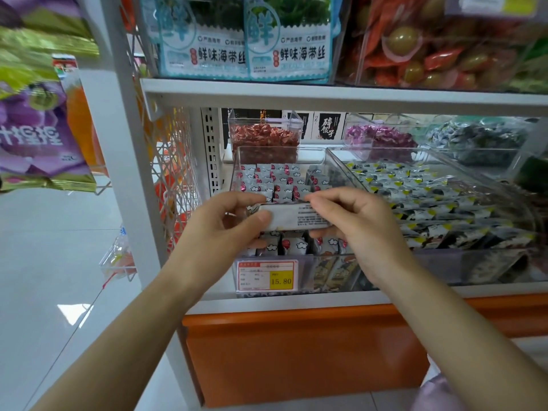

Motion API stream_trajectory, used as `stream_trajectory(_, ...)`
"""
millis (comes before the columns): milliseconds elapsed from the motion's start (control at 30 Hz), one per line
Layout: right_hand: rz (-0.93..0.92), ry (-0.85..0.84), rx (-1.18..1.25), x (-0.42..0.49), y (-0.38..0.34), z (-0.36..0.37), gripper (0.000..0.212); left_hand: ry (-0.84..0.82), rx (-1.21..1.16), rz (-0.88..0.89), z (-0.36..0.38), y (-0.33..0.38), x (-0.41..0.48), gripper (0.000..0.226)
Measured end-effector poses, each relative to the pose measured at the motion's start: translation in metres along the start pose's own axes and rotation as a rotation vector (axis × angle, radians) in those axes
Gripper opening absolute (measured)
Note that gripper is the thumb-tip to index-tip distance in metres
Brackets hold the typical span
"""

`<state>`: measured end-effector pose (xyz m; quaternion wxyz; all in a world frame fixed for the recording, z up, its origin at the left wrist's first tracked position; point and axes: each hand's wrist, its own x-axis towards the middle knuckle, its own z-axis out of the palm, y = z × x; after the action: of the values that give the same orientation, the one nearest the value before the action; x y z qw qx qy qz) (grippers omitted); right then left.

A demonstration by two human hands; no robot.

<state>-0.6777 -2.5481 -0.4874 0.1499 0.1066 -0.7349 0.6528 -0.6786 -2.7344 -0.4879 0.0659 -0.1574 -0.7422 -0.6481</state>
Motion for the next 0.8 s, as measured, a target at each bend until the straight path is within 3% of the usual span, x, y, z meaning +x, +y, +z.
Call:
stream_trajectory(333, -0.161, 0.065, -0.202, 0.000, 0.002, 0.002, 0.017, -0.058, 0.195, 0.015, 0.001, 0.005, -0.002, 0.010)
stream_trajectory(500, -0.160, 0.017, -0.204, 0.000, 0.002, 0.003, 0.018, -0.073, 0.107, -0.067, -0.005, 0.012, -0.003, 0.031)
stream_trajectory(667, -0.137, -0.052, -0.143, -0.001, 0.002, 0.005, 0.016, -0.030, 0.077, -0.126, -0.011, 0.010, 0.002, 0.023)
stream_trajectory(800, -0.102, -0.052, -0.154, -0.001, 0.002, 0.005, 0.015, -0.028, 0.128, -0.095, -0.014, 0.010, 0.002, 0.030)
